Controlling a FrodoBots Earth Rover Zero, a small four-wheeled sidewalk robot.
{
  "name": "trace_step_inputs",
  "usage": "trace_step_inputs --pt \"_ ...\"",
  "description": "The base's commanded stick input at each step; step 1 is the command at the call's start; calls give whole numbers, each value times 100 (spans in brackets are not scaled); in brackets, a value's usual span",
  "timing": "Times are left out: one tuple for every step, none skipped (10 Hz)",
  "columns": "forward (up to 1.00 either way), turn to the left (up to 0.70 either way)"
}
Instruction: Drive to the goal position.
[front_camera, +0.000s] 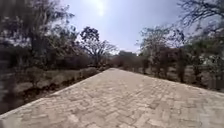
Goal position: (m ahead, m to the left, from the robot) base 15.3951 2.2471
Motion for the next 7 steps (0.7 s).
trace_step_inputs --pt "100 0" --pt "100 0" --pt "100 0" --pt "100 0" --pt "100 0" --pt "100 0" --pt "100 0"
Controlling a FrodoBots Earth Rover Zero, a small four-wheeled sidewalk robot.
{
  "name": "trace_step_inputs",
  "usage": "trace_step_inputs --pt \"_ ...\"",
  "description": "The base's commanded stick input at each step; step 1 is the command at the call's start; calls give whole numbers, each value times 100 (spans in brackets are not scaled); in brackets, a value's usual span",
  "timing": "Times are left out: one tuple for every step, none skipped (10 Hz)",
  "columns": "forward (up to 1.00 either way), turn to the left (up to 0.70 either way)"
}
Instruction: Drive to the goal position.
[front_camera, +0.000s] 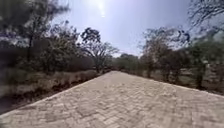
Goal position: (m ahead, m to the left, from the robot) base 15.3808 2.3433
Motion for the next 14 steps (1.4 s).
trace_step_inputs --pt "100 0" --pt "100 0" --pt "100 0" --pt "100 0" --pt "100 0" --pt "100 0" --pt "100 0" --pt "100 0" --pt "100 0" --pt "100 0" --pt "100 0" --pt "100 0" --pt "100 0" --pt "100 0"
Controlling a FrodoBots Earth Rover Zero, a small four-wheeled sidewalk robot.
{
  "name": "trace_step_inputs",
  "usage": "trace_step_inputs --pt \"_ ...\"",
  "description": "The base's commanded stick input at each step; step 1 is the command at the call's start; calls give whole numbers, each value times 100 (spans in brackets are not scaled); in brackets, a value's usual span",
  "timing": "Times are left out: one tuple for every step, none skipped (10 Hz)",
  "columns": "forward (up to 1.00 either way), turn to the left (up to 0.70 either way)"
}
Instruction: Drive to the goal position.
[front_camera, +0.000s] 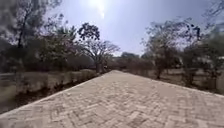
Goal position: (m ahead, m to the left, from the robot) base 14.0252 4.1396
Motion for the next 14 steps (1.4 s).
trace_step_inputs --pt "100 0" --pt "100 0" --pt "100 0" --pt "100 0" --pt "100 0" --pt "100 0" --pt "100 0" --pt "100 0" --pt "100 0" --pt "100 0" --pt "100 0" --pt "100 0" --pt "100 0" --pt "100 0"
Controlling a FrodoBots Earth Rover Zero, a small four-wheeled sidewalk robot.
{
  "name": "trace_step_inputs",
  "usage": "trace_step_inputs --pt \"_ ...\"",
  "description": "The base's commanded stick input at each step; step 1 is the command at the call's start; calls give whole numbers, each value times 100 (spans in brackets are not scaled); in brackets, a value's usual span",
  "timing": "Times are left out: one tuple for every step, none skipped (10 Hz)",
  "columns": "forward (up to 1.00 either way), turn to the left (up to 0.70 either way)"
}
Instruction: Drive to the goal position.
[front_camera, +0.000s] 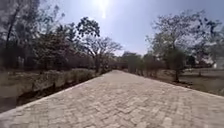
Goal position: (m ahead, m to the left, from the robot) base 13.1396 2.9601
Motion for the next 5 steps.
trace_step_inputs --pt "100 0" --pt "100 0" --pt "100 0" --pt "100 0" --pt "100 0"
